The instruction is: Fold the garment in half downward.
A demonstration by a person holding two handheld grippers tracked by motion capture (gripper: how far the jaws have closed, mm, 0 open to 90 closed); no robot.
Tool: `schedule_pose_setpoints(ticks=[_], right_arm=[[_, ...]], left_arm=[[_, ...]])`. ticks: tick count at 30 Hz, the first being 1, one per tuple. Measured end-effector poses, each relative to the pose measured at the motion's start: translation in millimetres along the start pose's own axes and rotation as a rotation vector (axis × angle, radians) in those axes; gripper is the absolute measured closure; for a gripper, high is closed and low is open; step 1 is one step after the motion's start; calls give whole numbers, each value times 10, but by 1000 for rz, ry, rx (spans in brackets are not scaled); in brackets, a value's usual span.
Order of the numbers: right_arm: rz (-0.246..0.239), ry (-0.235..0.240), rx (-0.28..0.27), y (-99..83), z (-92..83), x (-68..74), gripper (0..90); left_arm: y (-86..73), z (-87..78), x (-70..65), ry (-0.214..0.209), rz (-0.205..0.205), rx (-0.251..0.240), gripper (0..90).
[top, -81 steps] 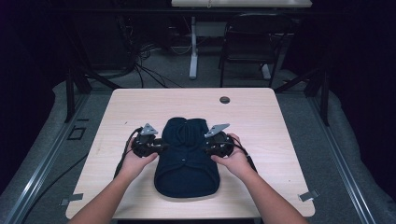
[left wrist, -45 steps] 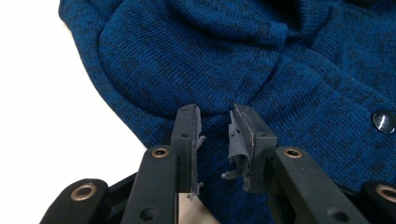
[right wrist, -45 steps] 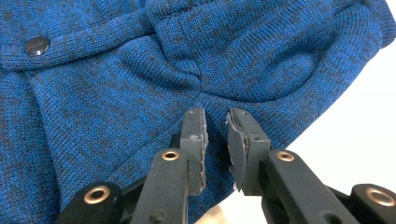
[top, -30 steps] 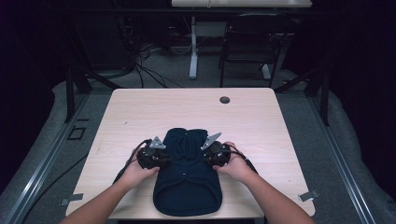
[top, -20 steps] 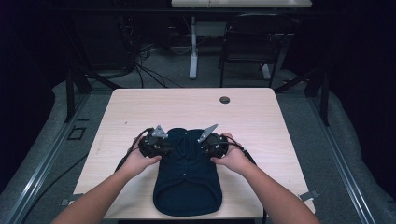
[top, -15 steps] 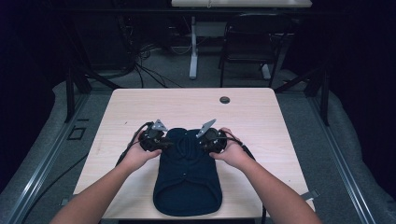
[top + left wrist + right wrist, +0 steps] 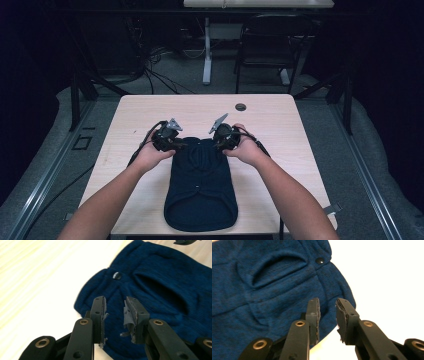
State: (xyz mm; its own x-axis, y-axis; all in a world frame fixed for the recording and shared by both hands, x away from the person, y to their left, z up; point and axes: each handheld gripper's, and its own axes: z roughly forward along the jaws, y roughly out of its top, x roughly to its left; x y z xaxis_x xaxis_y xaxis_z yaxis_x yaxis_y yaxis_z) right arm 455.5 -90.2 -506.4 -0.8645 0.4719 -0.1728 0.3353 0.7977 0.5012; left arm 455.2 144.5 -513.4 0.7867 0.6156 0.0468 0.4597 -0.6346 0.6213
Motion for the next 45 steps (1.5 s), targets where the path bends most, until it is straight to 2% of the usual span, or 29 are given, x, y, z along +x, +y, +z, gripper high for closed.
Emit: schedule_pose_setpoints(ticks=[2,5,8,14,18,21,23,26,29,32,37,39,40,42,43,45], right_arm=[[-8,-6,15,43,37,-41,712],[-2,-5,14,83,74,-76,705],[-17,-7,23,111,101,-93,700],[-46,-41,52,149,215,-136,665],[-37,-58,56,138,280,-186,647],[-45,-70,67,122,333,-209,625],[-32,-67,76,119,369,-226,619],[-44,-71,88,119,431,-213,590],[-55,-84,91,135,464,-190,571],[-61,-84,99,148,514,-178,562],[-63,-83,119,152,564,-180,567],[-50,-72,125,146,584,-182,576],[-38,-64,136,148,589,-186,590],[-45,-61,140,151,590,-189,609],[-50,-48,144,154,597,-176,666],[-52,-48,151,159,596,-168,686]], left_arm=[[20,18,31,12,-4,-10,690],[60,70,86,18,4,1,688],[79,104,107,32,14,10,686],[89,216,174,54,17,28,675],[97,301,186,58,17,39,658],[119,371,180,75,38,57,636],[131,403,176,80,44,65,614],[142,436,167,80,41,62,595],[124,472,162,91,55,84,583],[93,504,169,105,35,79,572],[77,561,143,115,54,107,572],[73,581,130,116,64,112,579],[70,583,131,117,62,112,585],[60,585,142,110,55,111,585],[51,586,146,101,50,108,609],[34,590,145,95,35,95,626]])
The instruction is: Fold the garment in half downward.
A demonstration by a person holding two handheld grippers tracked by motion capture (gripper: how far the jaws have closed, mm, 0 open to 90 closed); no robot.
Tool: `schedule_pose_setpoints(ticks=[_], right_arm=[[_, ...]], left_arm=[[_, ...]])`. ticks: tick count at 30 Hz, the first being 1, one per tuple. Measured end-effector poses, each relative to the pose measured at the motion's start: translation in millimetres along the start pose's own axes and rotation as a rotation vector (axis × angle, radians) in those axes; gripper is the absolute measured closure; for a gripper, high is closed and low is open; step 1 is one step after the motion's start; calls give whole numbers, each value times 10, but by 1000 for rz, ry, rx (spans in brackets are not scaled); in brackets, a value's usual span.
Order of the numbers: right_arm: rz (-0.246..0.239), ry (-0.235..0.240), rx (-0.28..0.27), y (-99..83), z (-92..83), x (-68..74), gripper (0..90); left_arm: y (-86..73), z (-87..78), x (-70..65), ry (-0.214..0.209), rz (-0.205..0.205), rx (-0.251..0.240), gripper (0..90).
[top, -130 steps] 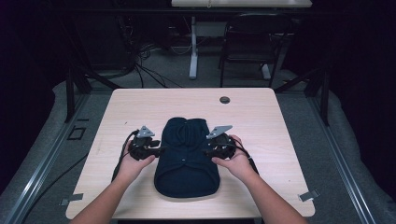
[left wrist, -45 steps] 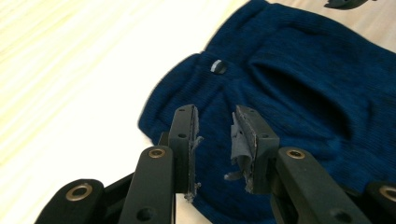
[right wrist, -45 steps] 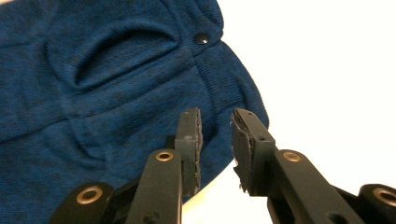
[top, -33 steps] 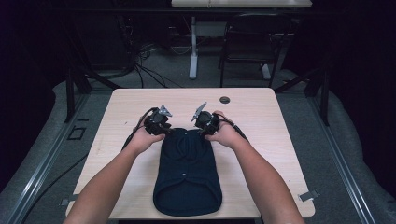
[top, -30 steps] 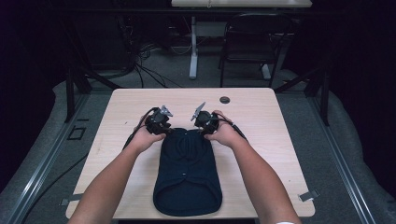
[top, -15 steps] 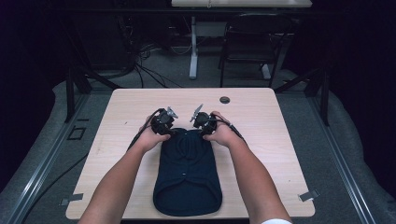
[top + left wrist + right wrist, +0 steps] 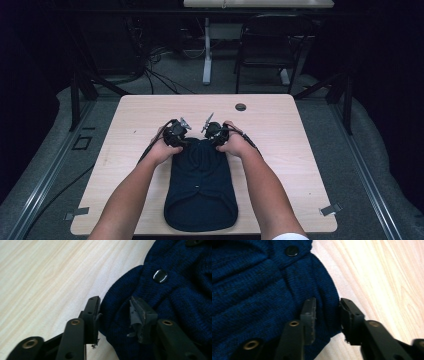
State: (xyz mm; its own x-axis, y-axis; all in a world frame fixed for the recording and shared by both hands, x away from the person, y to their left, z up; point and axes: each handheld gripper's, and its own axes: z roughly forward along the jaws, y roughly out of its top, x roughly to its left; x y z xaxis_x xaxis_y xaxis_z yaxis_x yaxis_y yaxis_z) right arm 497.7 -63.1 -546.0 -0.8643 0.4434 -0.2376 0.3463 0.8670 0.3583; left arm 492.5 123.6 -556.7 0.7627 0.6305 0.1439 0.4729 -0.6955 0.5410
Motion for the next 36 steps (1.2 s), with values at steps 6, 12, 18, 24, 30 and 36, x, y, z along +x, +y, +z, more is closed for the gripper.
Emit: schedule_pose_setpoints(ticks=[6,12,18,24,30,36], right_arm=[[-26,-26,15,10,-8,59,776],[-27,-36,-6,-6,-32,83,807],[-21,-18,-46,-16,-169,48,818],[-20,-25,-86,-8,-314,13,824],[-32,-38,-127,-1,-511,-31,827],[-58,-67,-166,27,-699,-29,833]], left_arm=[[-5,-8,-26,13,19,12,757],[13,-35,-35,23,28,22,797],[34,-124,-27,35,48,2,807],[88,-272,-9,65,67,-32,807],[149,-484,5,85,86,-81,808],[178,-673,21,108,99,-127,809]])
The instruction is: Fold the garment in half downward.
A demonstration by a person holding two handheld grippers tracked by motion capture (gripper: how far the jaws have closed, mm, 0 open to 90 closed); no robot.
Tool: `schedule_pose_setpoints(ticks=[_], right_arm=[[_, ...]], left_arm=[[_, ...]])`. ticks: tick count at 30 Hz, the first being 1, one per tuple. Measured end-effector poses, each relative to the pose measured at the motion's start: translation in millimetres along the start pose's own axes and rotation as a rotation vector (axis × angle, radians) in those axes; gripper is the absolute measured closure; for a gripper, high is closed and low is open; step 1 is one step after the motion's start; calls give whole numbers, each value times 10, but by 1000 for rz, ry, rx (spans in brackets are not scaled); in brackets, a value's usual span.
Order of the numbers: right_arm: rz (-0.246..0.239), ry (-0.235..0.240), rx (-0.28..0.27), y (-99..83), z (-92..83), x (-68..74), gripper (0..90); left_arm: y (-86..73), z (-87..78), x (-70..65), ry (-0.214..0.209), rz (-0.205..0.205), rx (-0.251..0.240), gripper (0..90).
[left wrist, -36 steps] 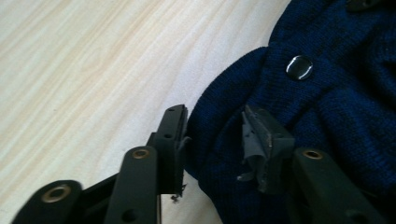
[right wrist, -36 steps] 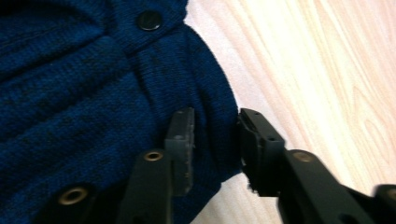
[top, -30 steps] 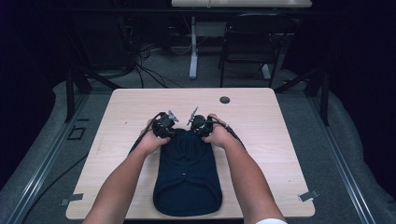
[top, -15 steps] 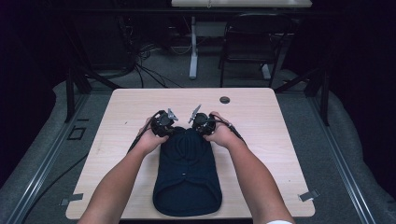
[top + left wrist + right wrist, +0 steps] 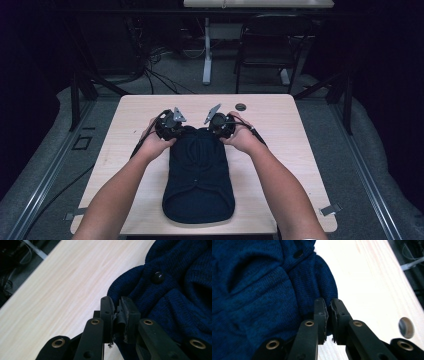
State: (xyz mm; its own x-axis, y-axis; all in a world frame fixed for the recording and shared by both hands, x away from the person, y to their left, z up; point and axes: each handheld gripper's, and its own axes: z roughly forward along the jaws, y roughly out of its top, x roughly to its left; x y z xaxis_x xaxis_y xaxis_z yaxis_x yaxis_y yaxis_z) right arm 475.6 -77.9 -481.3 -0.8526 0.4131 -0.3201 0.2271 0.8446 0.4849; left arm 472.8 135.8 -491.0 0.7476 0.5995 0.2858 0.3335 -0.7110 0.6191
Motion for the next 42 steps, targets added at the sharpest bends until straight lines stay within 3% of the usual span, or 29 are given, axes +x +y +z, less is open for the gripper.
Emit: schedule_pose_setpoints(ticks=[10,16,19,28,33,42], right_arm=[[-75,-120,-75,28,-255,62,834],[-115,-237,-111,77,-400,105,835],[-133,-257,-115,82,-412,131,835],[-175,-352,-174,87,-560,191,834],[-232,-425,-191,96,-630,230,834],[-221,-473,-249,89,-770,212,831]], left_arm=[[97,-271,11,52,44,-76,811],[147,-395,-14,118,90,-119,810],[165,-430,-42,150,127,-125,810],[197,-597,-67,215,175,-198,809],[232,-675,-78,239,206,-227,808],[326,-785,-119,312,273,-260,807]])
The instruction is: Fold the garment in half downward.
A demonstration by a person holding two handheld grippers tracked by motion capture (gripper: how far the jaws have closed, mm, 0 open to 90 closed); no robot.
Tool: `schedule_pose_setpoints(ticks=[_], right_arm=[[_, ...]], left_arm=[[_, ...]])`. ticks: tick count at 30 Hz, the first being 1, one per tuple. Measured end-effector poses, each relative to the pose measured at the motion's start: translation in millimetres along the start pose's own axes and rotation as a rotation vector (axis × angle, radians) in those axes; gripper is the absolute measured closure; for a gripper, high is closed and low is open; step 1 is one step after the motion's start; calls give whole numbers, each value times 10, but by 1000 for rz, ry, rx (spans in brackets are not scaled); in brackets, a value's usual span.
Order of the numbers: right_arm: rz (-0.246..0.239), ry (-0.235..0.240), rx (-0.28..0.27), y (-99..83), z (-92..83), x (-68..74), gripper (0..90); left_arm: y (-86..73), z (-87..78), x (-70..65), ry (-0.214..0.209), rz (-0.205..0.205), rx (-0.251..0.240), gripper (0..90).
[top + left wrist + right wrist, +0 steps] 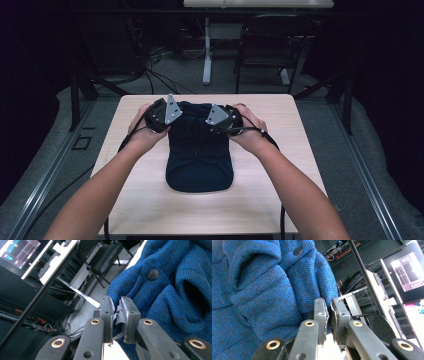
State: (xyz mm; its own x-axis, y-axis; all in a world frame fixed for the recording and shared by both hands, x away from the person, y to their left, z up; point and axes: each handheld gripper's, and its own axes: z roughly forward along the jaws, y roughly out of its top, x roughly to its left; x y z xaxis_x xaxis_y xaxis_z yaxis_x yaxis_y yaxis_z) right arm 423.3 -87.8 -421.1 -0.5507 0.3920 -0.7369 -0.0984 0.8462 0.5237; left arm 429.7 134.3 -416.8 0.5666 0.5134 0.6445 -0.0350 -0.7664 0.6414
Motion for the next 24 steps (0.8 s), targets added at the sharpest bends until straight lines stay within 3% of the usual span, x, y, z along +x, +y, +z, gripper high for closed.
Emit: schedule_pose_setpoints(ticks=[3,8,15,17,24], right_arm=[[-11,6,7,-13,-14,20,829],[-78,13,22,-41,-21,101,827],[-91,41,35,-77,-47,133,825],[-93,47,33,-93,-59,164,824],[-130,63,40,-142,-96,287,824]], left_arm=[[-12,13,-57,4,23,7,807],[-26,16,-138,-16,48,19,807],[-24,-12,-226,-44,67,30,804],[-45,-19,-260,-59,55,34,804],[-103,-54,-395,-78,71,41,803]])
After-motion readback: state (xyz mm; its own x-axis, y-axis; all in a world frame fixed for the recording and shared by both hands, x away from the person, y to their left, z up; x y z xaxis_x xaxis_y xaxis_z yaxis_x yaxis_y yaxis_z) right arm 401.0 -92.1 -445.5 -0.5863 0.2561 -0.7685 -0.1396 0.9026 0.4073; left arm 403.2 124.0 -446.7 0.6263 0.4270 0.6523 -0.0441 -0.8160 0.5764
